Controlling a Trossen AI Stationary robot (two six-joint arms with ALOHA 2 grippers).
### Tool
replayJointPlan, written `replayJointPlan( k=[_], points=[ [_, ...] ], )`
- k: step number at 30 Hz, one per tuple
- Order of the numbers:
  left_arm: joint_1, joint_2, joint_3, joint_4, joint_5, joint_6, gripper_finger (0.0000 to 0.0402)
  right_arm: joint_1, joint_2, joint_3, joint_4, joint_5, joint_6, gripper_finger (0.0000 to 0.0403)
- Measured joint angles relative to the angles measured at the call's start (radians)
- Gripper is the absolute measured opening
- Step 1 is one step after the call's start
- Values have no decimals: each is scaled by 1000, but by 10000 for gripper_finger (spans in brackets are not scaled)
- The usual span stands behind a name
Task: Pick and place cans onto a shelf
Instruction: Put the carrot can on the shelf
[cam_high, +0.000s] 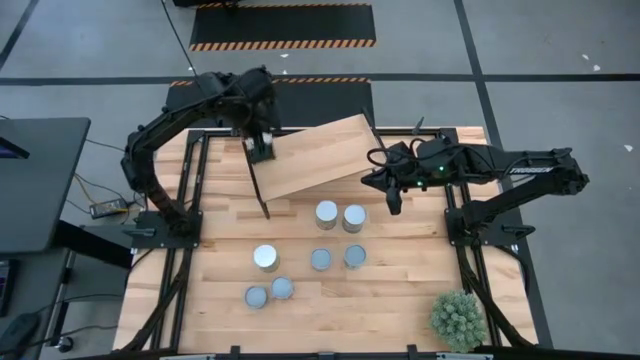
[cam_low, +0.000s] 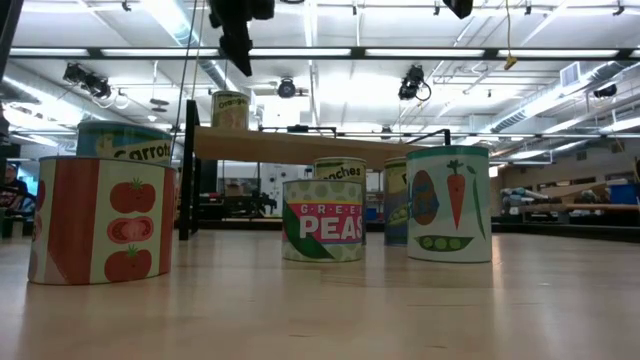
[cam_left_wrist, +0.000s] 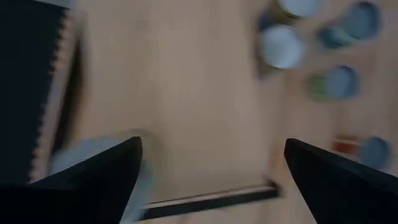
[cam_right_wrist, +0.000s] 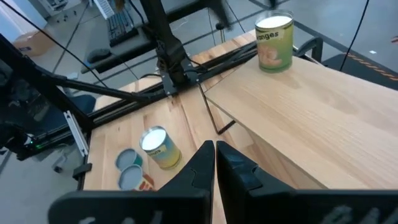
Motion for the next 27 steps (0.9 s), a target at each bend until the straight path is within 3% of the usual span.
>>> replayJointPlan(
  k=[4,19,27],
  points=[
    [-118,1,-2,-35,14,-57,400,-8,-17,0,-6,1,-11,22],
    [-586,0,-5,-35,-93,-299,400,-17,-44,0,-41,3,-26,22],
    [-786,-36,-239,134,-142,-409,400,-9,-42,0,-41,-19,-26,23]
  ],
)
